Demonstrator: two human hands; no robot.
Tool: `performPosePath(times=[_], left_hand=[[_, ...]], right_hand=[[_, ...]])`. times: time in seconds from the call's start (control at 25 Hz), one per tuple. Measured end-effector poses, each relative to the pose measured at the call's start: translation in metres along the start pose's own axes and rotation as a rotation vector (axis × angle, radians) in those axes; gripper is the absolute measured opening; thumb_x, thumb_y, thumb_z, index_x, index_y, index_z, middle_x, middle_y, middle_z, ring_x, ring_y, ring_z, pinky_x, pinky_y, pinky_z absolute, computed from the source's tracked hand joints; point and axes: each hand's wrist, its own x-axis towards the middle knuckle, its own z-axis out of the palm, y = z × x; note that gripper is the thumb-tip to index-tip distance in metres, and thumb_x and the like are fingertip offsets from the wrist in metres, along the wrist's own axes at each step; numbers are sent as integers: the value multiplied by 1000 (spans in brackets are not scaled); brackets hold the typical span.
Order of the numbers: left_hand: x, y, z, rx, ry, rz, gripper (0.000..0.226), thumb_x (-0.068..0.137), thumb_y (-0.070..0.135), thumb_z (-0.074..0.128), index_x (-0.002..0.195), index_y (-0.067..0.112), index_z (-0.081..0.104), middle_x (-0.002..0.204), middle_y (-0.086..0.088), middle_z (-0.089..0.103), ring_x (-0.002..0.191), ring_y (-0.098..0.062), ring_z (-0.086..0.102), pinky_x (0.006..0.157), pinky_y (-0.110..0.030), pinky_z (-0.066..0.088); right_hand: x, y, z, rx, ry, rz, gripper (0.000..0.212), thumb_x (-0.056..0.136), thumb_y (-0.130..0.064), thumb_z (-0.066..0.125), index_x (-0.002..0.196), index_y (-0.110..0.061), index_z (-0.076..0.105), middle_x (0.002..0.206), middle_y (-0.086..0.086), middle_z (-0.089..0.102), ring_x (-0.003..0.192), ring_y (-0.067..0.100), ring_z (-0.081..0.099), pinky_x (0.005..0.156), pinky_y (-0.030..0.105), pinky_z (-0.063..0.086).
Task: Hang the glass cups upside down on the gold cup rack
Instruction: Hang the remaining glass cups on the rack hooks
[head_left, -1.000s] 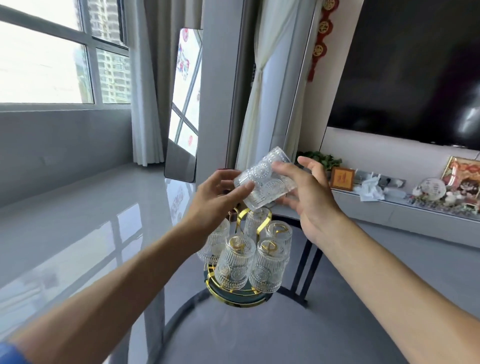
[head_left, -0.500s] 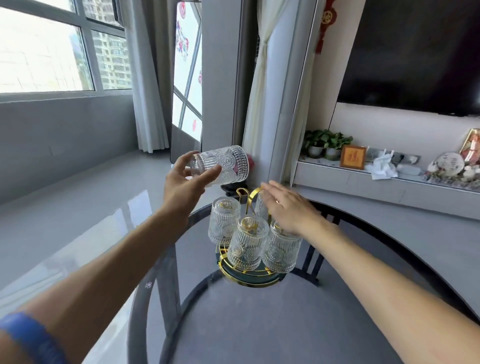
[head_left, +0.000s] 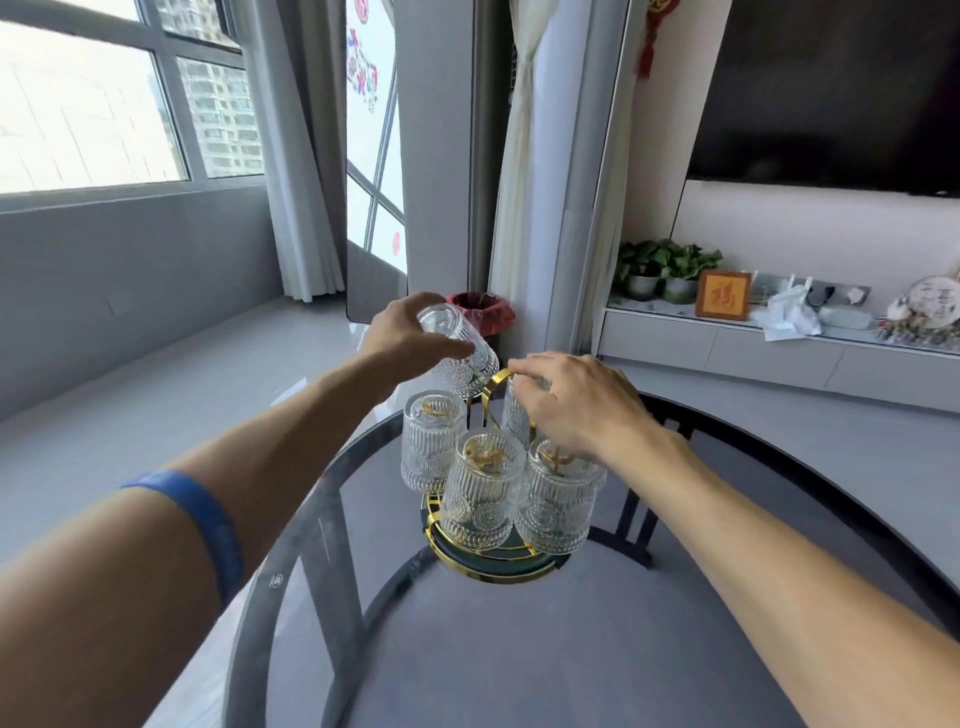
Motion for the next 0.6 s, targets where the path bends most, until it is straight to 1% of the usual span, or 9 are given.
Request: performPosePath(times=[0.12, 0.16, 0.24, 0.32, 0.4, 0.48, 0.6], left_hand=[[12, -5, 23, 165, -20, 23, 72, 61, 33, 91, 126, 31, 61, 122, -5, 66, 103, -19, 60, 85, -27, 41], [15, -7, 30, 223, -26, 36, 72, 61, 34, 91, 126, 30, 61, 124, -5, 65, 105, -20, 59, 86, -27, 42], [19, -11, 41, 300, -43, 50, 73, 60, 34, 90, 127, 29, 61, 123, -6, 66, 104, -23, 61, 88, -30, 46], [22, -14, 50, 381, -59, 76, 71, 62, 28, 88, 127, 28, 61, 124, -7, 66, 101, -22, 61, 82, -27, 45], [23, -16, 56, 484, -69, 118, 69, 64, 28, 87, 128, 28, 60, 127, -5, 65, 103, -22, 59, 77, -26, 41], [23, -19, 61, 537, -83, 141, 73, 63, 35, 89, 129, 26, 60, 130, -3, 63, 110, -24, 58, 78, -27, 41], [25, -24, 62, 547, -101, 137, 74, 63, 38, 89, 130, 25, 59, 131, -5, 62, 112, -26, 58, 82, -30, 43]], right_hand=[[2, -1, -2, -12, 6, -2, 48, 87, -45, 35, 126, -33, 60, 135, -3, 60, 118, 24, 56, 98, 45, 42], [3, 0, -3, -15, 9, -6, 47, 87, -44, 35, 124, -33, 62, 131, -1, 63, 115, 26, 57, 96, 44, 44], [6, 1, -6, -19, 21, -5, 44, 86, -41, 35, 114, -31, 68, 115, 3, 71, 98, 29, 62, 86, 41, 47], [10, 0, -8, -27, 26, 0, 42, 85, -39, 36, 102, -27, 72, 99, 5, 74, 83, 29, 61, 78, 39, 47], [11, -1, -9, -30, 33, 5, 40, 85, -38, 38, 97, -25, 73, 90, 5, 74, 78, 29, 59, 74, 38, 45], [10, 0, -9, -33, 49, 3, 37, 85, -37, 40, 96, -27, 74, 75, 2, 70, 72, 28, 58, 71, 38, 42], [9, 0, -9, -39, 54, -18, 36, 86, -37, 42, 96, -29, 75, 54, -8, 54, 65, 25, 54, 70, 39, 38]])
